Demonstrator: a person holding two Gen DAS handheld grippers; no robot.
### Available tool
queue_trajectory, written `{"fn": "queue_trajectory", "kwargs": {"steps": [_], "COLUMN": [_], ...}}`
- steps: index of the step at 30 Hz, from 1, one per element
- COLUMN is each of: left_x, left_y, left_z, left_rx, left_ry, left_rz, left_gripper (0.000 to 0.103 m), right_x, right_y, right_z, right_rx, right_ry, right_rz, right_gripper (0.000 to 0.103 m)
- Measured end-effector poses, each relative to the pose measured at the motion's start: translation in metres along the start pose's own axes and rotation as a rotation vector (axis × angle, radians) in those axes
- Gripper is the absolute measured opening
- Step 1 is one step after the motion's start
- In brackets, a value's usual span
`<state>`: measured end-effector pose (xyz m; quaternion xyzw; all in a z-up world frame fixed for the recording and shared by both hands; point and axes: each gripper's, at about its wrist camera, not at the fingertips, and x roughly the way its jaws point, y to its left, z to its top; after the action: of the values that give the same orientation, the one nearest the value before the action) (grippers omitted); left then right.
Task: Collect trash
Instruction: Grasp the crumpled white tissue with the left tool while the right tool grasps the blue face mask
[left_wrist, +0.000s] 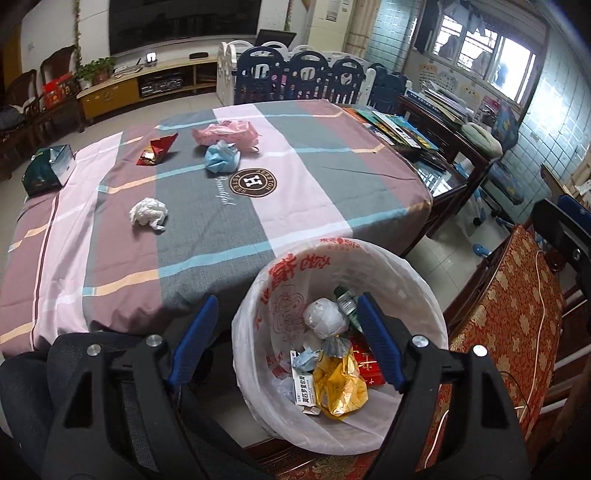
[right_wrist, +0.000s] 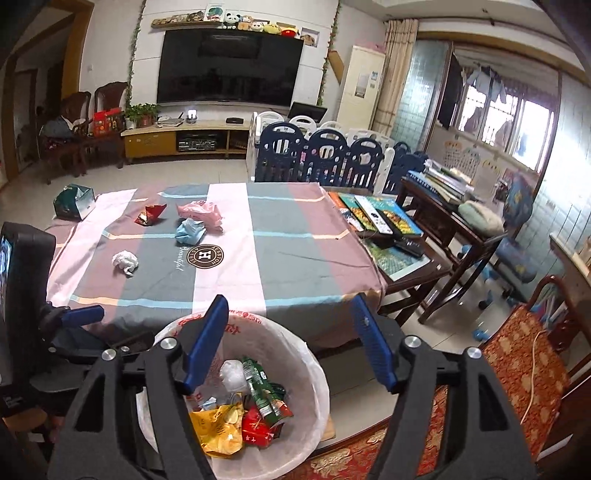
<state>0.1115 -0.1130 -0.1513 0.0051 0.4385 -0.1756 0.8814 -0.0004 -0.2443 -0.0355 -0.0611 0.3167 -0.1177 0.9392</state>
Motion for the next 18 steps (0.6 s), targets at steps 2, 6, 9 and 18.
{"fn": "queue_trajectory", "kwargs": {"steps": [2, 6, 9, 18], "left_x": [-0.001, 0.0, 0.003, 0.038], "left_y": [0.003, 0.01, 0.021, 0.16], "left_z": [0.001, 0.001, 0.003, 0.037], "left_rx": [-0.01, -0.025, -0.035, -0.324], "left_ry": [-0.002, -0.002, -0.01, -0.053], "left_rz": [0.006, 0.009, 0.027, 0.125], "left_gripper": [0.079, 0.079, 0.079, 0.079], "right_x": [-0.001, 0.0, 0.006, 0.069], "right_y": [0.002, 0.005, 0.008, 0.003], "right_z": [0.001, 0.001, 0.001, -0.008], "right_rx": [-0.008, -0.016, -0.011, 0.119], "right_ry": [-0.004, 0.002, 0.018, 0.184], "right_rz": [0.004, 0.01, 0.03, 0.114], "right_gripper": [0.07, 0.07, 0.071, 0.071]}}
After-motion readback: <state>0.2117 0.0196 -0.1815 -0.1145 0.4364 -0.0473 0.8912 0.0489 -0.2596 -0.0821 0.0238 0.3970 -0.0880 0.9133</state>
